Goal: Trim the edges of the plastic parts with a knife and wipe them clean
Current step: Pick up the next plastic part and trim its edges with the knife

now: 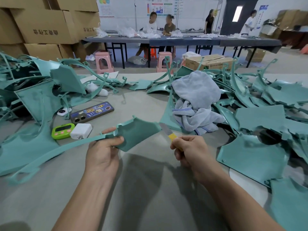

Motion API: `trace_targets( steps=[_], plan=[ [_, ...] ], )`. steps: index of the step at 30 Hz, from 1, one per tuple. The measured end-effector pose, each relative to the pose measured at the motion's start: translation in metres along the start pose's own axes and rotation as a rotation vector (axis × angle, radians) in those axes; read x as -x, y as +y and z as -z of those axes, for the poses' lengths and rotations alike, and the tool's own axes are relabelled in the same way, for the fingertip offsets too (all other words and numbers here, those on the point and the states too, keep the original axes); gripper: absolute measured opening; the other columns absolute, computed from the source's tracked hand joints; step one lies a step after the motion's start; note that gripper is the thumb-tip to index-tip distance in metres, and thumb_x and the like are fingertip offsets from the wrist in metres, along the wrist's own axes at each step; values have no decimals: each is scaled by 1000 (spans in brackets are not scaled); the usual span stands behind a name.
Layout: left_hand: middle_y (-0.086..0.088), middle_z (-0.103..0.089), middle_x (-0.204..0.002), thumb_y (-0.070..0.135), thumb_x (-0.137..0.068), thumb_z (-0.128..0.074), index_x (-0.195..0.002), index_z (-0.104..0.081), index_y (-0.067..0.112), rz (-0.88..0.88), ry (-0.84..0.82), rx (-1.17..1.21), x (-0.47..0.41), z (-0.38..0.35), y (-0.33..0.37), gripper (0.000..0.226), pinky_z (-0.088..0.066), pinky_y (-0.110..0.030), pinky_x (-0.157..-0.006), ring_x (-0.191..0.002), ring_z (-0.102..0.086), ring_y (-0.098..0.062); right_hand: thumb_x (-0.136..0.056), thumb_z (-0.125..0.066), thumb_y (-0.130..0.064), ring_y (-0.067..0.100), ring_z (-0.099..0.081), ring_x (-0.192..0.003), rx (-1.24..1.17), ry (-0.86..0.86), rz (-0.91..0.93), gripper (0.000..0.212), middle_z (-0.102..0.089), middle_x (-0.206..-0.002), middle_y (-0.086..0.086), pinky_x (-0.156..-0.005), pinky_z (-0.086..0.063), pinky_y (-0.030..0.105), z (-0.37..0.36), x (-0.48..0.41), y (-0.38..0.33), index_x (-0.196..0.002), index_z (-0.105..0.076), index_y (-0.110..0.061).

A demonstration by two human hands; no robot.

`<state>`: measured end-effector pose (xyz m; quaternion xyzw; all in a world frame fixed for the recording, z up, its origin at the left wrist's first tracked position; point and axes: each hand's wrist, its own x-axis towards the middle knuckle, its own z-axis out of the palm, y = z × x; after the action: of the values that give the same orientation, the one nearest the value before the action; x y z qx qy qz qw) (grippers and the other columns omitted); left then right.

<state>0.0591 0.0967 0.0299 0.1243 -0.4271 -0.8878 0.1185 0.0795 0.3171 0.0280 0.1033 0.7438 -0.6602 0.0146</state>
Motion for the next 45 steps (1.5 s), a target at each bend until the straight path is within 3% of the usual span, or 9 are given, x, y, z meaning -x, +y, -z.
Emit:
trace_targets(
  steps=[6,14,18,23,25,30,36,42,45],
  plan=[
    [-12,-71,-112,-23,-78,-40,-109,-65,12,110,-34,103,-2,4,3,53,-47,-48,-107,-116,-64,-34,-89,-61,-17,20,-40,-42,-242,-108,201,25,-60,-57,15,-41,-33,25,6,3,-6,-68,-72,-10],
    [-9,-76,-111,-8,-93,-53,-116,-69,4,213,-33,144,1,-7,2,30,-63,-31,-73,-91,-76,-17,-94,-58,-8,17,-37,-41,-59,33,127,35,-61,-56,14,-41,-29,25,7,-2,-2,-60,-69,-11],
    [-14,-70,-125,4,-103,-48,-133,-60,0,265,2,175,2,-13,1,33,-60,-34,-82,-103,-70,-16,-91,-63,-18,18,-44,-52,-75,-85,405,23,-66,-61,12,-49,-35,27,6,3,-3,-72,-74,-11],
    [-17,-60,-140,12,-107,-39,-143,-52,0,376,-33,236,2,-13,6,39,-59,-36,-83,-122,-62,-22,-90,-64,-37,5,-41,-53,404,-292,586,21,-63,-63,0,-53,-36,24,-6,15,5,-79,-71,-19],
    [-18,-61,-137,11,-107,-39,-143,-52,0,410,-45,238,2,-11,8,40,-60,-35,-78,-113,-64,-18,-91,-64,-38,9,-41,-54,528,-269,618,20,-58,-63,2,-53,-35,23,-9,15,9,-82,-67,-20],
    [-15,-76,-80,7,-107,-38,-123,-60,-1,463,-35,248,3,-7,10,28,-59,-24,-51,-61,-74,-21,-97,-69,-27,8,-39,-48,255,269,473,26,-53,-54,-1,-48,-33,29,-2,0,9,-73,-68,-16],
    [-18,-76,-84,5,-106,-39,-105,-64,-7,475,-76,224,5,-10,6,28,-62,-32,-59,-66,-76,-24,-91,-66,-42,9,-59,-65,423,-163,696,16,-67,-78,0,-63,-48,29,-14,17,13,-100,-70,-30],
    [-14,-75,-74,5,-105,-43,-105,-63,-4,471,-18,174,1,-9,6,21,-57,-23,-62,-56,-73,-20,-96,-68,-25,23,-52,-55,118,305,501,20,-65,-63,3,-54,-45,42,-3,-6,11,-78,-74,-18],
    [-14,-75,-95,4,-105,-43,-121,-61,-2,444,-24,153,1,-11,3,26,-55,-29,-76,-67,-74,-21,-91,-67,-38,29,-50,-59,221,-19,598,24,-63,-66,11,-55,-45,45,-8,8,9,-83,-74,-16]
  ],
)
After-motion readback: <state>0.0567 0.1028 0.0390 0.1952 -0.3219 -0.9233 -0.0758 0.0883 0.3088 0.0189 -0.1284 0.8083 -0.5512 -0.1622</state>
